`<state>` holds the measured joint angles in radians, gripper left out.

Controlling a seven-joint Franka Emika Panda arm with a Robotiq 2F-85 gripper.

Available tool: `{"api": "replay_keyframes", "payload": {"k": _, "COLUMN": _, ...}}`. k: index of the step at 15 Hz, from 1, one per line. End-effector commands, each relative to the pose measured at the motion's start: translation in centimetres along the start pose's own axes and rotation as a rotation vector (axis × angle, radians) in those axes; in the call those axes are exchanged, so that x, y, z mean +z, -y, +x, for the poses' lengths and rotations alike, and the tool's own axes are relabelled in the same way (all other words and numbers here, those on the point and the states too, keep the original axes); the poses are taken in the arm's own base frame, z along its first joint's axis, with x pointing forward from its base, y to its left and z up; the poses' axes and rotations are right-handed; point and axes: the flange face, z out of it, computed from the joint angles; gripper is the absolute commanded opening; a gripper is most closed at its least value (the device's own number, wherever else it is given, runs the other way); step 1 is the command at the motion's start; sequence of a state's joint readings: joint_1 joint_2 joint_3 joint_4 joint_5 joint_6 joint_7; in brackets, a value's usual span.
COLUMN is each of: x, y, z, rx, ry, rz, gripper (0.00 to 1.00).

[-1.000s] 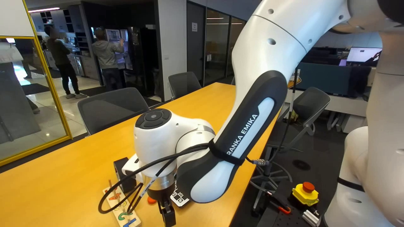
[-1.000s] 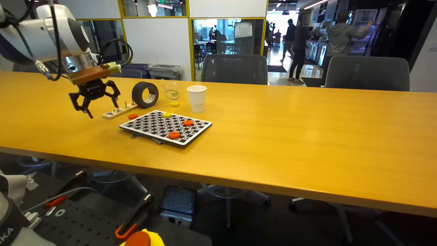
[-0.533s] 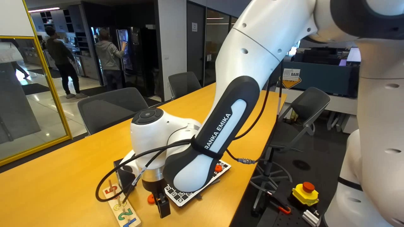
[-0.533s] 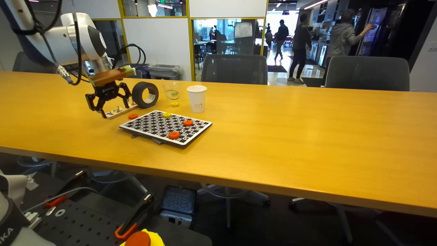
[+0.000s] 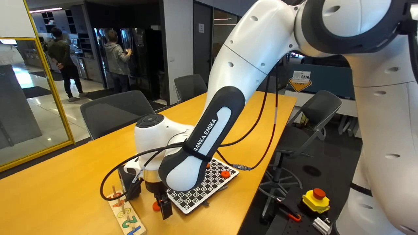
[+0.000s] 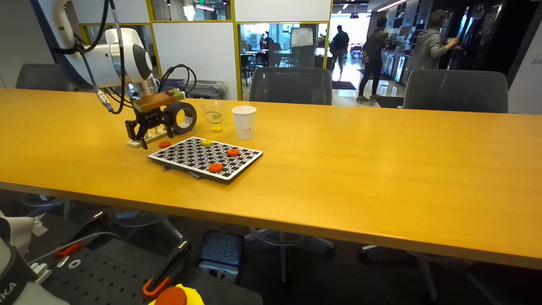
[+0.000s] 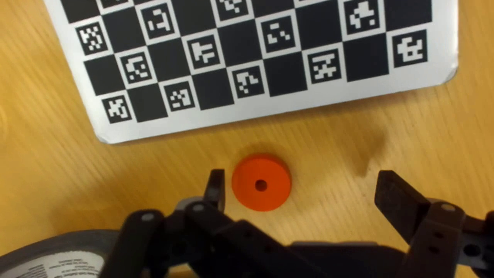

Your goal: Divide the rings equally and put some in the clear cup and the rest in the white cup

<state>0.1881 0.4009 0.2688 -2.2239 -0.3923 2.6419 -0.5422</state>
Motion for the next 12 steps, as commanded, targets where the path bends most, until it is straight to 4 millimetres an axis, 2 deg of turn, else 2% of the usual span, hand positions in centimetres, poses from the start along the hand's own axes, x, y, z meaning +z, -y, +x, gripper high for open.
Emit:
{"api": "replay_keyframes", "payload": {"k": 1, "x": 0.2, "y": -1.9, "z": 0.4, "rx": -0.006, "ry": -0.022, "rz": 0.012, "gripper": 1.00}}
{"api": "replay_keyframes", "payload": {"k": 12, "x": 1.3, "y": -3.8, "z": -0.1, "rx": -0.004, "ry": -0.045, "rz": 0.061, "gripper": 1.00}}
